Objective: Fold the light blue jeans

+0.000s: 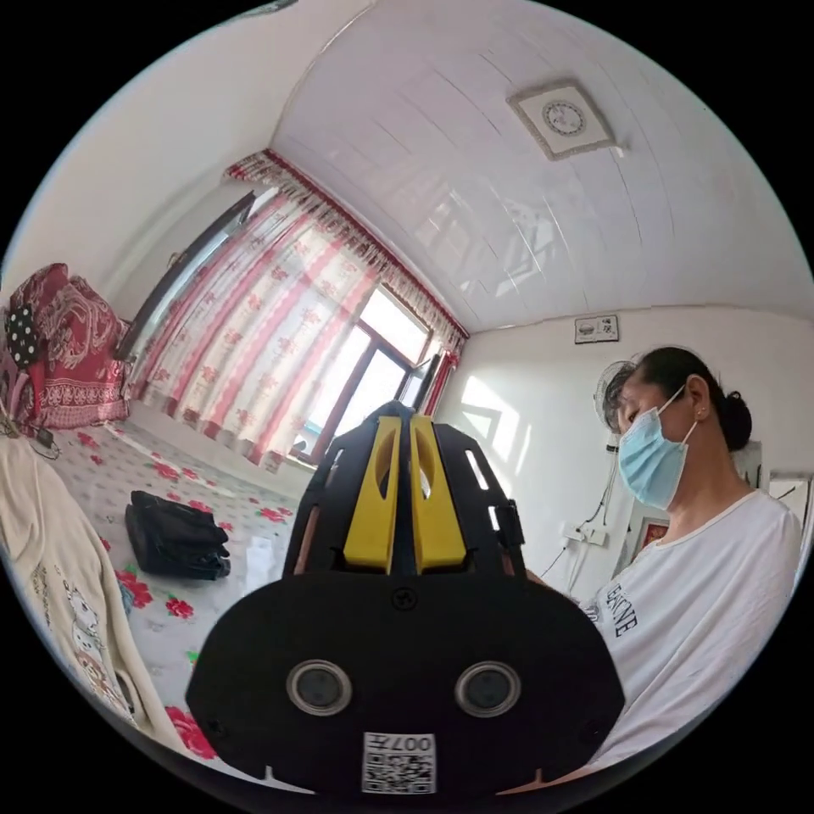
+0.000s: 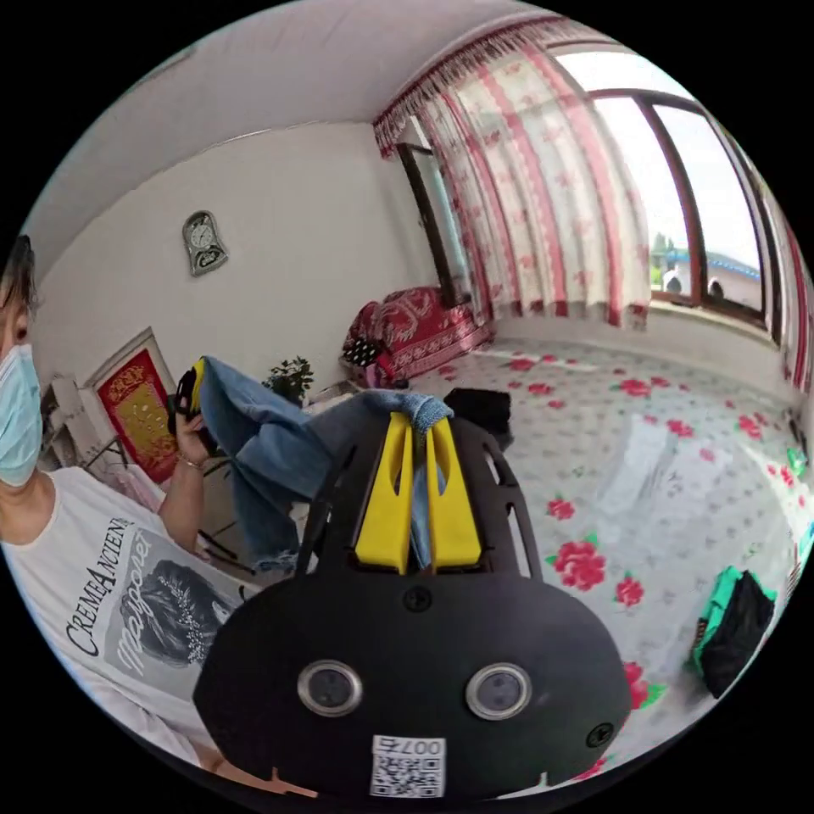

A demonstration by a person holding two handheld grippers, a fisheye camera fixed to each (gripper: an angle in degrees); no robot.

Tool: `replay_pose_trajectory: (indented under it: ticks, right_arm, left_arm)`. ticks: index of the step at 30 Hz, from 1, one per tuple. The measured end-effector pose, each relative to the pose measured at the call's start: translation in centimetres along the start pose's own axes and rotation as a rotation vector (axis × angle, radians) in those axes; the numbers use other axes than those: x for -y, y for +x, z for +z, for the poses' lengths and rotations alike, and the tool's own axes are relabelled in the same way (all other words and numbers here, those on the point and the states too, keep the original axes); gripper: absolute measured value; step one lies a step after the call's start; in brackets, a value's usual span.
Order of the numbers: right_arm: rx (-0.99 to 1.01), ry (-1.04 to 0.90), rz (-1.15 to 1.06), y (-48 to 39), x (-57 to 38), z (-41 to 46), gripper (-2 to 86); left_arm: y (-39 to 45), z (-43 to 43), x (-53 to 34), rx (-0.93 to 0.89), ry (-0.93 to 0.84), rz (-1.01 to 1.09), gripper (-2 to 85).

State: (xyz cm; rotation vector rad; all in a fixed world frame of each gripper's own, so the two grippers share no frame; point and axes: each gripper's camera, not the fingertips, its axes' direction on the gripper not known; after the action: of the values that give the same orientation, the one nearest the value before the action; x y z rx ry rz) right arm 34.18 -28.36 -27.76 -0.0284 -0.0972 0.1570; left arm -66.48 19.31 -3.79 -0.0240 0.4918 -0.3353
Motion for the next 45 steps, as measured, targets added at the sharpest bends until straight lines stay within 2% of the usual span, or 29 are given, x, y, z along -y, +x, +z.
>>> replay_pose_trajectory:
  ticks: [2,5,8,10,12,14,15,18,20,26,33,38,40,45]
  right_arm:
    - [-0.036,0.102,-0.11,-1.2,3.3,-3.7,1.2]
    - [-0.186,-0.016,-0.171,-2.7,5.8,-1.6,2.2]
    - [-0.341,-0.19,-0.124,-1.2,4.0,5.3,4.0]
    - [-0.369,-0.31,-0.096,0.9,0.3,9.7,4.9]
    - [-0.285,-0.422,-0.011,3.3,-4.5,13.0,6.2]
    - [-0.105,-0.5,0.171,6.3,-11.8,15.0,6.9]
    - [-0.078,-0.505,0.227,7.0,-13.7,15.2,7.0]
    - [-0.042,-0.531,0.455,10.3,-22.0,14.5,7.2]
    - [-0.107,-0.56,0.558,12.8,-26.0,12.9,7.3]
    - [-0.242,-0.472,0.747,20.7,-28.1,8.9,7.7]
    - [-0.365,-0.462,0.753,29.7,-25.5,11.4,8.2]
    - [-0.448,-0.464,0.773,37.8,-23.5,16.5,7.9]
    - [-0.475,-0.469,0.803,40.3,-23.5,18.3,7.6]
    - [-0.486,-0.475,0.902,45.2,-25.0,22.4,6.5]
  left_arm:
    - [1.9,0.7,-0.6,0.034,-0.039,0.07,-0.9]
    - [5.0,5.5,-2.8,-0.013,-0.175,0.184,-0.8]
    - [4.9,13.9,-8.4,-0.224,-0.456,0.107,-0.5]
    - [3.7,21.0,-16.4,-0.349,-0.747,-0.083,0.7]
    - [3.6,24.6,-22.7,-0.355,-0.952,-0.164,2.2]
    - [4.0,26.4,-27.1,-0.225,-1.124,-0.114,2.4]
    - [4.4,27.1,-29.0,-0.15,-1.208,-0.06,1.8]
    - [3.8,27.5,-29.6,-0.174,-1.202,-0.087,-0.3]
    - [1.9,27.8,-29.0,-0.149,-1.157,-0.153,-0.6]
    - [-6.0,31.9,-27.9,0.109,-1.059,-0.245,2.7]
    - [-16.5,45.6,-31.1,0.349,-1.16,-0.256,11.9]
    - [-23.7,56.8,-35.7,0.329,-1.298,-0.272,13.4]
    - [-26.8,61.6,-39.6,0.298,-1.39,-0.345,13.9]
    - [-28.4,68.5,-47.4,0.236,-1.561,-0.409,12.8]
